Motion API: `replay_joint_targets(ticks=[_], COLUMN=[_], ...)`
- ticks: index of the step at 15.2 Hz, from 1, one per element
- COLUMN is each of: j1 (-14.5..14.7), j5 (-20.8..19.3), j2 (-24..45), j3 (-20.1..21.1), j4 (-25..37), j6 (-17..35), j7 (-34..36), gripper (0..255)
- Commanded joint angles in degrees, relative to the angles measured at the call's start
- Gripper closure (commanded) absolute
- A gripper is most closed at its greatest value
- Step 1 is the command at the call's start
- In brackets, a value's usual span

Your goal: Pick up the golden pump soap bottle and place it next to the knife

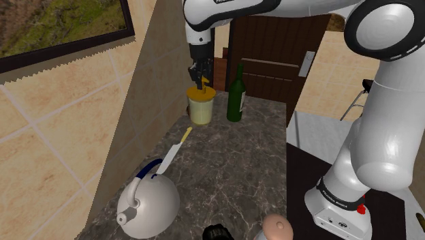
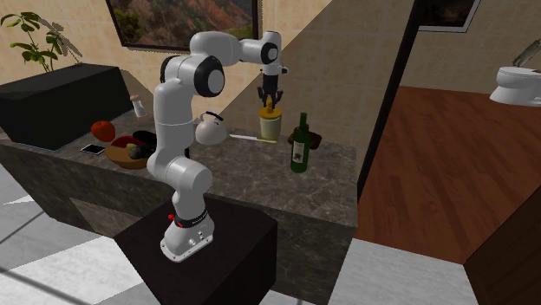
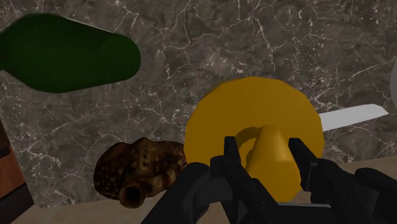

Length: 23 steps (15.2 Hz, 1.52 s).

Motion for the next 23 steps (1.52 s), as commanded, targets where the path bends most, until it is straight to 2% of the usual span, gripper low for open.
replay_joint_targets(ticks=[1,16,23], j1=[0.0,0.0,0.0], j5=[0.0,0.2,0.2], j2=[0.1,2.1,2.1], j3=[0.0,0.0,0.0], j4=[-1.4,-10.7,-10.7], j6=[1.6,12.9,12.9], j7=[-0.1,-0.2,-0.2], gripper=[255,255,255])
